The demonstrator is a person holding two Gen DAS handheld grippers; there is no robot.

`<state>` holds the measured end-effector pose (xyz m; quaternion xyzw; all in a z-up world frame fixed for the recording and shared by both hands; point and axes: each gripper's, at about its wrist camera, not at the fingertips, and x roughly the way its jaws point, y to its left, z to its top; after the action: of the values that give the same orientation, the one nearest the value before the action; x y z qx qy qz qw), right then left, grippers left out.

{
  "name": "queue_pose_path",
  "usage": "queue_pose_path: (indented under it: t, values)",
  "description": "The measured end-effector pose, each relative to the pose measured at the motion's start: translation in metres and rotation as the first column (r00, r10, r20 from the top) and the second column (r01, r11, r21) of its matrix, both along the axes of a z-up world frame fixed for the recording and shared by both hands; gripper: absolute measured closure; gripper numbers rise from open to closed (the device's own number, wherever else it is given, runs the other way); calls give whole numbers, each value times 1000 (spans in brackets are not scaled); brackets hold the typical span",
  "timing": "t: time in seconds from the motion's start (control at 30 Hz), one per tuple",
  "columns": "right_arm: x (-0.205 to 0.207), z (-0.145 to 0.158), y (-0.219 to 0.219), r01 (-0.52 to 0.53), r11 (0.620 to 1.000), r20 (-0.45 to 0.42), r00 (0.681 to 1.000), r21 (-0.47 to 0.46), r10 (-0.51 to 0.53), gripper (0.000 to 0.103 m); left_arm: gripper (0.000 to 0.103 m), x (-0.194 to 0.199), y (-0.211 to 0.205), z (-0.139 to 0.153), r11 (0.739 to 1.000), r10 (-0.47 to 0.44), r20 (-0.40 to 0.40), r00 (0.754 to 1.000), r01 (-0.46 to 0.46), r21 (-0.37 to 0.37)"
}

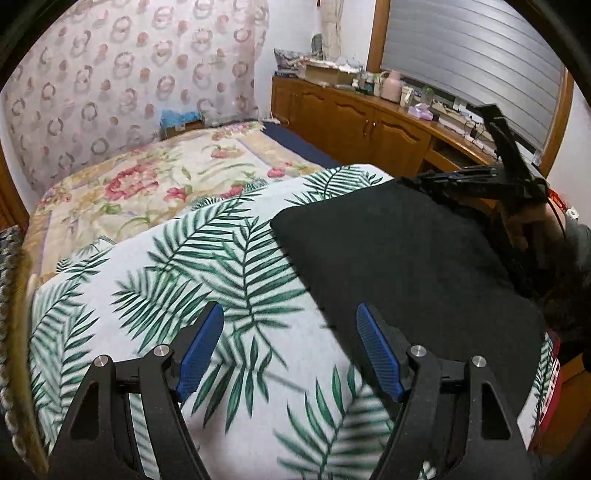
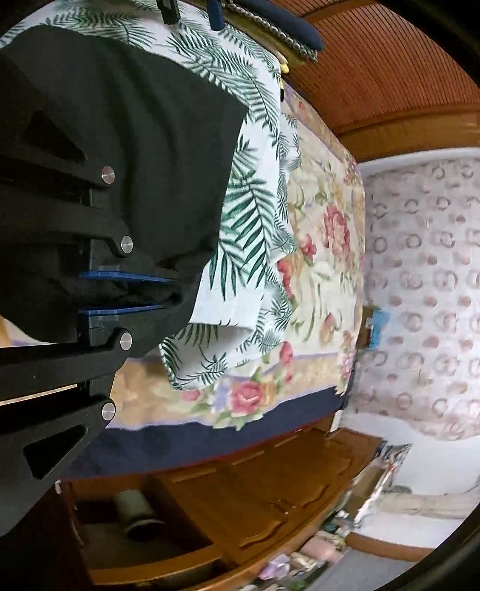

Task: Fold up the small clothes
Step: 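Lift the shirt with the right gripper and carry it toward the blanket stack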

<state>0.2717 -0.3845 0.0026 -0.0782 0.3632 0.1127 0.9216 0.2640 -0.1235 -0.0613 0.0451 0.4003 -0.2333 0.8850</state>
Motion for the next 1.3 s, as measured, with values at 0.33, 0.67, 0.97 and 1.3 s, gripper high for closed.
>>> queue_pose_path:
  t: [0.33,0.67,0.97,1.3]
  values:
    - [21,-17,-23,42,990,-64,997,132,-34,34,28,52,-22,-18,1000,3,-48,999,-2,22]
    - [28,-23,-35,-26,969,-104,993,245,53,40,42,86,-41,-23,1000,-26,-63,998,26,-2]
    - [20,-19,-40,-17,971,-89,995,240,39,78,74,95,-47,-20,997,-63,-76,995,59,-51]
    - [-27,9,-17,-23,996,49,999,87,19,92,90,61,-51,18,993,-86,31,996,88,-78]
